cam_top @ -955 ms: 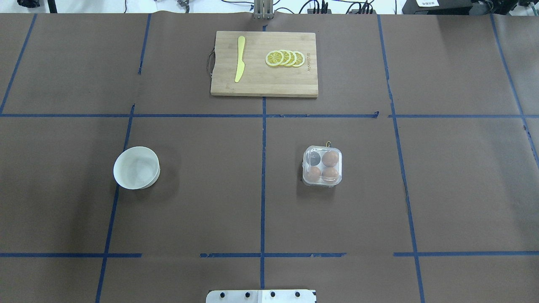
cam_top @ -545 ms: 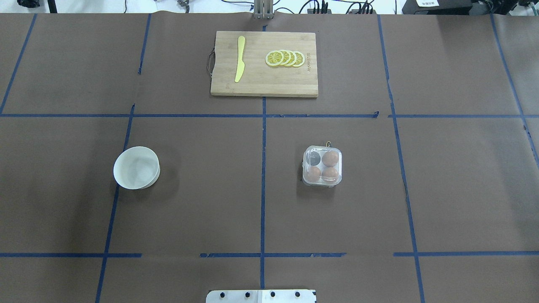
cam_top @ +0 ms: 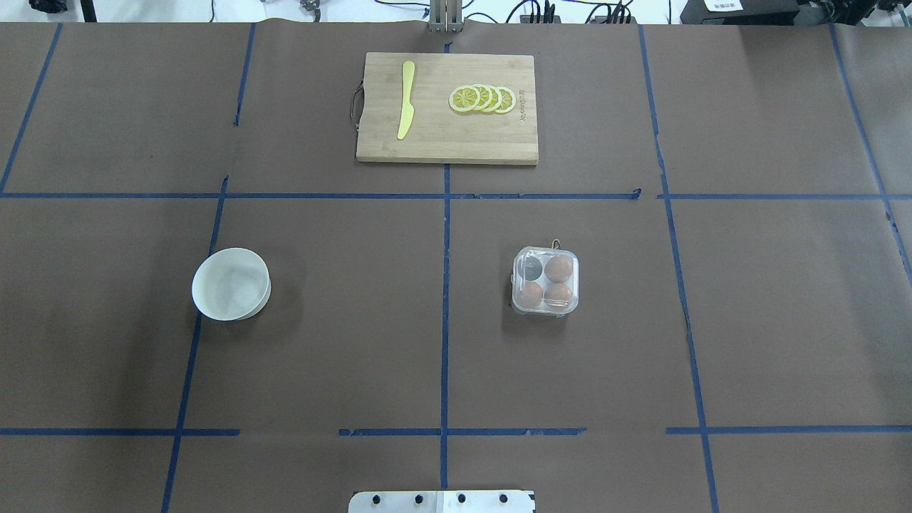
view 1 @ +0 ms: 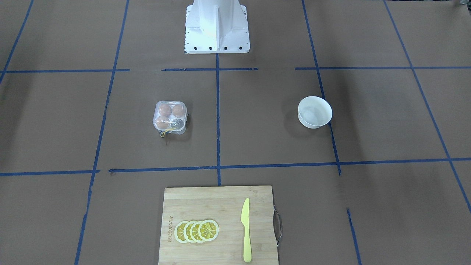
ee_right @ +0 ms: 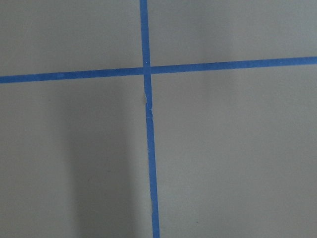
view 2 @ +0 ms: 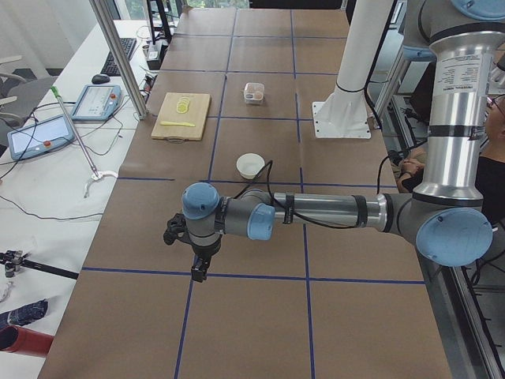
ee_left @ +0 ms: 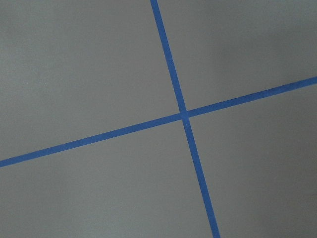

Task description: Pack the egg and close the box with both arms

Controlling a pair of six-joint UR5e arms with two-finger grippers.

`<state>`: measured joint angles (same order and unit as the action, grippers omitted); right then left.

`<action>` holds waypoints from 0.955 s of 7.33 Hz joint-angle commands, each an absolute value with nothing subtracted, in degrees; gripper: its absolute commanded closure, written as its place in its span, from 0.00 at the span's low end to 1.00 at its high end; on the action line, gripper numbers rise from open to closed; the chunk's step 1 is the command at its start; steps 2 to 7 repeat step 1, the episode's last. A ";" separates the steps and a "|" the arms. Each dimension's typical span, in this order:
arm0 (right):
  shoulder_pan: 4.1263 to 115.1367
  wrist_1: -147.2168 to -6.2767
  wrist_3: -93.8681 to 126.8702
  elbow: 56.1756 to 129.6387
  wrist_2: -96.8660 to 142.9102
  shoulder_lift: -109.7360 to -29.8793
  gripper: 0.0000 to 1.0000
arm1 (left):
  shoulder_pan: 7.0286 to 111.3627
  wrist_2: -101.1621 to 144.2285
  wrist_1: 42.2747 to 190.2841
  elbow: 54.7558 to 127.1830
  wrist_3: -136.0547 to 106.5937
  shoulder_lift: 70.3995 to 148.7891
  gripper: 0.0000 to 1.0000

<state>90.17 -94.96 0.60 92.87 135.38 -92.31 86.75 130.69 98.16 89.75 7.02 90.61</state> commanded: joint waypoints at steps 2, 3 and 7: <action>90.18 -95.01 0.53 92.90 135.35 -92.29 0.00 | 86.75 130.69 98.35 89.82 7.03 90.62 0.00; 90.18 -95.01 0.53 92.90 135.35 -92.29 0.00 | 86.75 130.69 98.35 89.82 7.03 90.62 0.00; 90.18 -95.01 0.53 92.90 135.35 -92.29 0.00 | 86.75 130.69 98.35 89.82 7.03 90.62 0.00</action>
